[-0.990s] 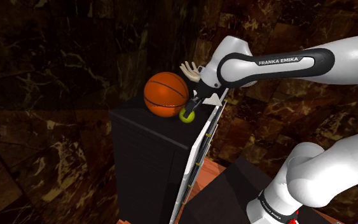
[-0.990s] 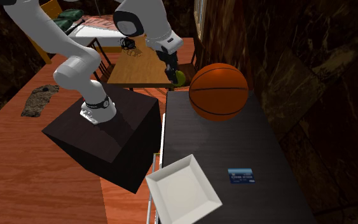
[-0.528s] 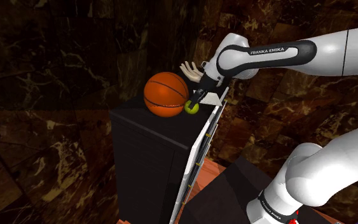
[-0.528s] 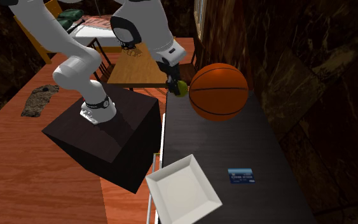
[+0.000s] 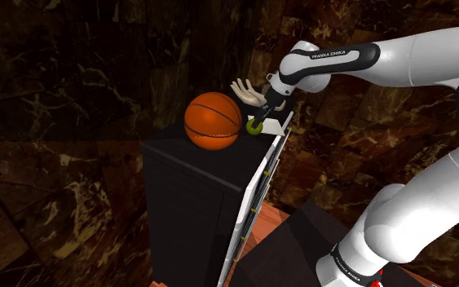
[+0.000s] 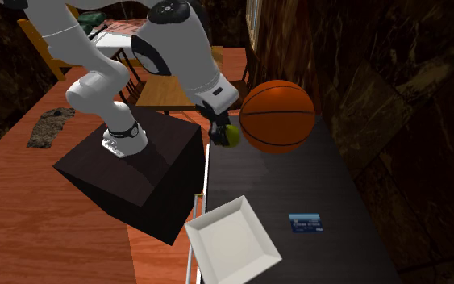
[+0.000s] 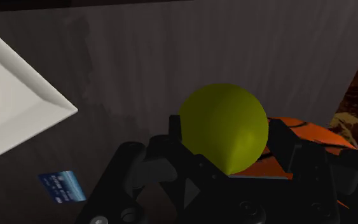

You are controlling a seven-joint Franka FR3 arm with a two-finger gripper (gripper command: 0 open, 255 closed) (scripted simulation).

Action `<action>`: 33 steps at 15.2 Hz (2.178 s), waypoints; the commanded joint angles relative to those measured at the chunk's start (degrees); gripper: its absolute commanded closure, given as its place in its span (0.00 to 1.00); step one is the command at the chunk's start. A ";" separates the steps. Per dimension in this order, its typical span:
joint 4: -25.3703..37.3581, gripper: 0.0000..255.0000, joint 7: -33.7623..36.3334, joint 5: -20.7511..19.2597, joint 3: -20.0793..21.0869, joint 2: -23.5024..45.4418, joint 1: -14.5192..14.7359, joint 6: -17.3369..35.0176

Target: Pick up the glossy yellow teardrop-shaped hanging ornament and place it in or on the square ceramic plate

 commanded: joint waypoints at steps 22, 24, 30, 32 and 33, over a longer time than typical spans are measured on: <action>43.71 1.00 -24.42 14.40 -10.16 37.01 -14.54 -16.24; 42.52 1.00 -24.91 14.66 -10.05 37.23 -14.45 -14.93; 39.39 1.00 -26.44 15.63 -9.67 38.21 -14.31 -11.15; 38.60 1.00 -26.89 15.95 -9.54 38.56 -14.31 -10.11; 38.60 1.00 -26.89 15.95 -9.54 38.56 -14.30 -10.11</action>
